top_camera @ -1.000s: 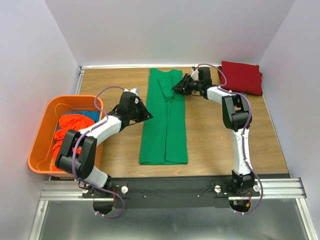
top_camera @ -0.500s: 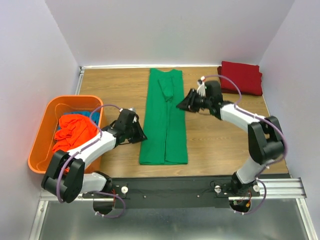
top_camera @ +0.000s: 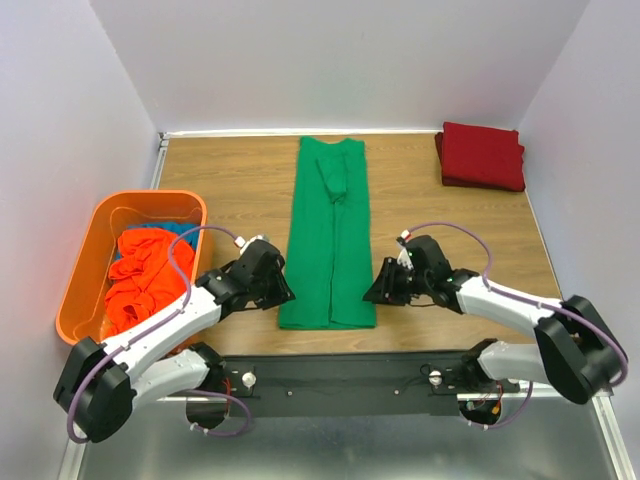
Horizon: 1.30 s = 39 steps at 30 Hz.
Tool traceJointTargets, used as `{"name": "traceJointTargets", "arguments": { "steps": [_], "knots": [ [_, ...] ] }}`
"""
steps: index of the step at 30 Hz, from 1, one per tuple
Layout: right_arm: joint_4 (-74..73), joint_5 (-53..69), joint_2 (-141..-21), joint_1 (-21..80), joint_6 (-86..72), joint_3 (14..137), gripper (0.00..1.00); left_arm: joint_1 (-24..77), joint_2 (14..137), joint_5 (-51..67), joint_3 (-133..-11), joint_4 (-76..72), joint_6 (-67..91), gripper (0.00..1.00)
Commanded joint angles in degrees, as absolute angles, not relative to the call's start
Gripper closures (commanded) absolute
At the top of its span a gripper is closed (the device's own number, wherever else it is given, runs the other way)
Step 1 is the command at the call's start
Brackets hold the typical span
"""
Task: Fold and stack the t-shirts
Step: Fold the tshirt
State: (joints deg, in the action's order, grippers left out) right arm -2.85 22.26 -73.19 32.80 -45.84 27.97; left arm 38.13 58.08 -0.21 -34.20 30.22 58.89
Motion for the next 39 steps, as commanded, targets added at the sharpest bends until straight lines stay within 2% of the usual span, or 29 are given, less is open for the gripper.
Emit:
{"name": "traceJointTargets", "arguments": {
  "steps": [1, 14, 30, 33, 35, 38, 39],
  "knots": [
    [-6.41, 18.20, -66.99, 33.93, -48.16, 23.22, 0.56, 41.82, 58.09, -5.79, -32.43, 34.71, 63.45, 0.60],
    [-7.73, 18.98, -64.69, 34.80, -49.13, 18.98, 0.56, 47.20, 61.17, -9.40, -29.27, 32.78, 67.23, 0.56],
    [-4.22, 18.02, -70.49, 39.37, -51.24, 19.07, 0.58, 47.81, 63.28, -10.99, -28.74, 31.47, 68.03, 0.57],
    [-4.48, 17.32, -71.37, 39.46, -50.89, 18.72, 0.70, 47.90, 62.49, -10.11, -28.30, 30.24, 67.68, 0.57],
    [-4.66, 16.70, -71.46, 39.55, -50.89, 18.28, 0.82, 47.99, 61.96, -9.41, -28.56, 28.74, 66.54, 0.57],
    [-6.58, 14.60, -71.11, 39.38, -50.80, 18.02, 0.94, 48.16, 61.00, -8.53, -29.79, 27.16, 65.22, 0.57],
    [-7.55, 13.63, -70.76, 39.29, -50.71, 18.10, 0.94, 48.25, 60.65, -8.70, -30.23, 27.07, 65.04, 0.56]
  ]
}}
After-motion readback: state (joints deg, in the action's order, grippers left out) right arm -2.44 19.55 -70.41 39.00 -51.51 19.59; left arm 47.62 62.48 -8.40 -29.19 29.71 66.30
